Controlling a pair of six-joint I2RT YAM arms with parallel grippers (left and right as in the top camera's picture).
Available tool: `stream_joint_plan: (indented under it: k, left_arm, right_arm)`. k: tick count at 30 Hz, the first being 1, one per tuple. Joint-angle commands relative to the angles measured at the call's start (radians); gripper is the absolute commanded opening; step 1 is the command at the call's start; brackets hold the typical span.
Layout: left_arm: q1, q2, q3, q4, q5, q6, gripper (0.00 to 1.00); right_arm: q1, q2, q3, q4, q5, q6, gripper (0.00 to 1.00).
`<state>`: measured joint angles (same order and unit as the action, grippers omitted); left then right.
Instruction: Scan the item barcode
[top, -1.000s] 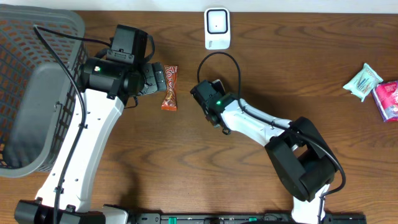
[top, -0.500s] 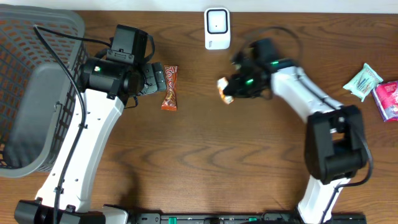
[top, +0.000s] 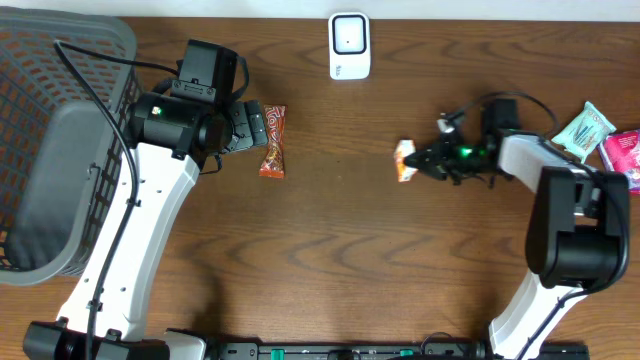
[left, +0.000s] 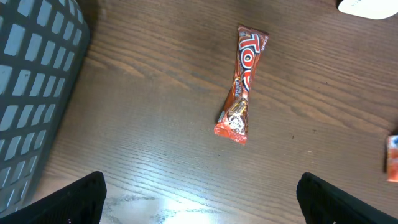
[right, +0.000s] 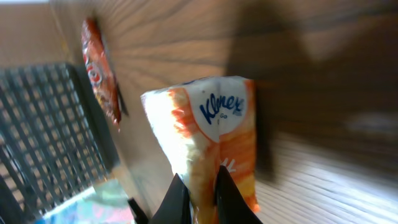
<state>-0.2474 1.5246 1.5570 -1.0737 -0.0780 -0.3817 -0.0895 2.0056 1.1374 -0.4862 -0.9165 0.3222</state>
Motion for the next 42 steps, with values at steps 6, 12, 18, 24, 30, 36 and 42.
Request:
stream_joint_plan:
  k: [6, 12, 18, 24, 30, 36, 42]
  left_arm:
    - [0.002, -0.002, -0.002, -0.003, -0.01, 0.003, 0.98]
    - [0.002, -0.002, -0.002, -0.003, -0.01, 0.003, 0.98]
    - [0.002, -0.002, -0.002, -0.003, -0.01, 0.003, 0.98]
    - [0.002, -0.002, -0.002, -0.003, -0.01, 0.003, 0.98]
    - [0.002, -0.002, -0.002, -0.003, -0.01, 0.003, 0.98]
    - [0.002, -0.002, -0.002, -0.003, -0.01, 0.003, 0.98]
    - [0.002, -0.002, -0.002, -0.003, -0.01, 0.003, 0.98]
  right_arm:
    - [-0.108, 0.008, 0.001, -0.095, 0.135, -0.023, 0.37]
    - [-0.116, 0.006, 0.1, -0.261, 0.27, -0.071, 0.43]
    - [-0.106, 0.007, 0.167, -0.314, 0.267, -0.085, 0.49]
    - [-0.084, 0.008, 0.158, -0.291, 0.272, -0.103, 0.53]
    - [-0.022, 0.009, 0.108, -0.185, 0.29, -0.064, 0.55]
    - [0.023, 0.009, 0.063, -0.13, 0.315, -0.027, 0.49]
    - [0.028, 0.009, 0.044, -0.135, 0.364, -0.009, 0.04]
